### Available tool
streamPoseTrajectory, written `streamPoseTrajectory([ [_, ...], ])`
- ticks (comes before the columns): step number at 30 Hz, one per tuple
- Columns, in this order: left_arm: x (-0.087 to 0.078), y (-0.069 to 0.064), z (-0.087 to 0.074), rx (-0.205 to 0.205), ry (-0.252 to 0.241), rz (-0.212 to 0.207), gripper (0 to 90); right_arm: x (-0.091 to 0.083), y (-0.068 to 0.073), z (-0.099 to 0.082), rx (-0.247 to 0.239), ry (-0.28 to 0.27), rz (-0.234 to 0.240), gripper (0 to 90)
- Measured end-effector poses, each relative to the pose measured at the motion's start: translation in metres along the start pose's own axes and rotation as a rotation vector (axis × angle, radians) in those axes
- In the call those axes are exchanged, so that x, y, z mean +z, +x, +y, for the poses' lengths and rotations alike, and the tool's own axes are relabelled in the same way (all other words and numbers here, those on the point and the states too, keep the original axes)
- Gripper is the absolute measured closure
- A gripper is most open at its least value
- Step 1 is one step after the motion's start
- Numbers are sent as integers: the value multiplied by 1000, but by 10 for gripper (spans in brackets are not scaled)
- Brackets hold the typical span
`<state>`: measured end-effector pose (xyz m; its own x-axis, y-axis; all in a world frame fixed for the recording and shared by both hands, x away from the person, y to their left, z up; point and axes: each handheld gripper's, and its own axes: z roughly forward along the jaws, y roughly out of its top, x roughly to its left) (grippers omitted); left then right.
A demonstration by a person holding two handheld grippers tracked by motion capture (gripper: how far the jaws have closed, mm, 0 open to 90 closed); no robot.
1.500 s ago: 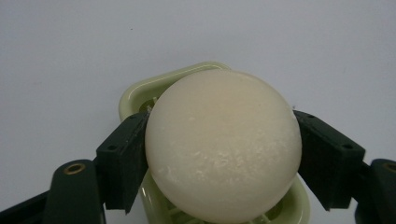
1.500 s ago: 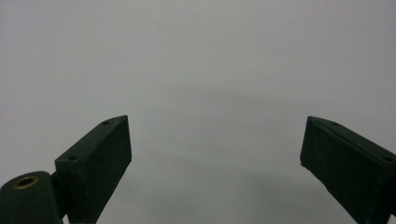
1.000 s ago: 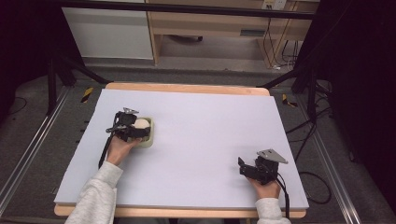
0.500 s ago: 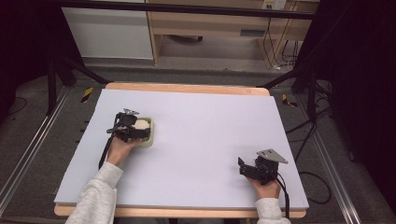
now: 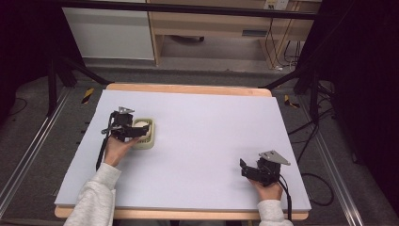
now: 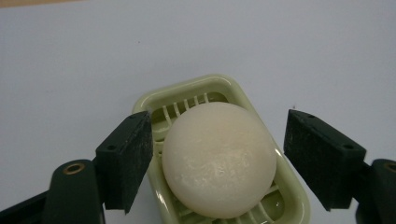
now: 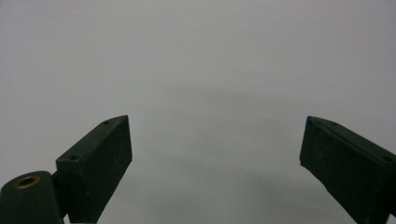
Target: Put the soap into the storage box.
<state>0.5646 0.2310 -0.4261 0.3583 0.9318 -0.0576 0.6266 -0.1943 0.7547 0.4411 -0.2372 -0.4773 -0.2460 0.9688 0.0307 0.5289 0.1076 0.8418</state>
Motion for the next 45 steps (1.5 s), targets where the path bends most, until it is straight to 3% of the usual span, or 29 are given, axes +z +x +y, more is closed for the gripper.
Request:
streamPoseTrajectory([
  [12,-20,-7,-1,14,-38,-16,212,-2,-1,0,11,-7,-4,96],
  [20,-36,-14,-15,29,-72,-16,206,-3,-2,0,10,-10,-8,96],
  [25,-45,-13,-30,27,-89,-11,195,-3,-2,0,11,-11,-9,96],
  [36,-60,-1,-67,33,-129,49,187,-5,-8,0,22,-14,-20,90],
  [45,-61,7,-98,45,-66,49,185,-7,-12,-1,26,-13,-31,83],
])
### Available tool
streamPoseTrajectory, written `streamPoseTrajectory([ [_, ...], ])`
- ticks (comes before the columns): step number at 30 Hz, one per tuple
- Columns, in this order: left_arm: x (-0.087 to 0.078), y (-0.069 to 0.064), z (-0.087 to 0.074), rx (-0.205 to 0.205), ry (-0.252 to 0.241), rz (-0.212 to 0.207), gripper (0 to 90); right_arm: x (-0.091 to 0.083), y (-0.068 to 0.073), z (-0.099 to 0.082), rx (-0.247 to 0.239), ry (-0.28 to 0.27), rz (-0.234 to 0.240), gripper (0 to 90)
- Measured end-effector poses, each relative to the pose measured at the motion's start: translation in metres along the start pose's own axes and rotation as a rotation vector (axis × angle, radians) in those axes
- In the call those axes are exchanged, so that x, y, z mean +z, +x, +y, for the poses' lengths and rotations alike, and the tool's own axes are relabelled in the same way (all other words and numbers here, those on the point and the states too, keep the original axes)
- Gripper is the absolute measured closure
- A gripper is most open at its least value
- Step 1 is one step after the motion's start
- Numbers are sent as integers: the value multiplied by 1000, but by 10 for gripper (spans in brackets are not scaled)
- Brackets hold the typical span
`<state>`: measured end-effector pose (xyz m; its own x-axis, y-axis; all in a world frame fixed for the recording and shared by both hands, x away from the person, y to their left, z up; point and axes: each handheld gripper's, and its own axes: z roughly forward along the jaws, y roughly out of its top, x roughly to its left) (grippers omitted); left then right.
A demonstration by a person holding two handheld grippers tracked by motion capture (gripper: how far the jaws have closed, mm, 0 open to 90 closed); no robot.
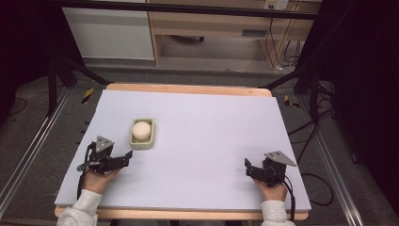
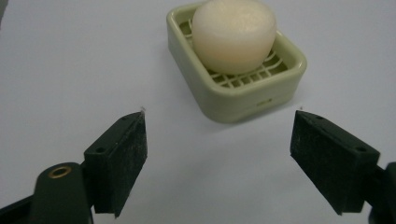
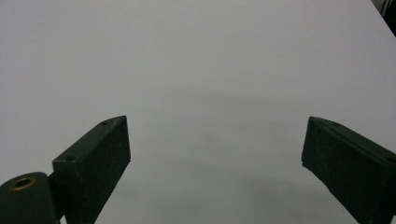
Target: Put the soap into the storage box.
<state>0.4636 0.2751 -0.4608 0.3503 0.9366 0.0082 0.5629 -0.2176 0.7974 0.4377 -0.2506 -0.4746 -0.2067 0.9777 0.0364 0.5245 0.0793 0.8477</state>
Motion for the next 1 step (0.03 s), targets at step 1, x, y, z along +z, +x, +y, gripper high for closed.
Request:
streamPoseTrajectory([
  [1,0,1,-2,-5,6,-4,185,0,-1,0,3,1,-4,82],
])
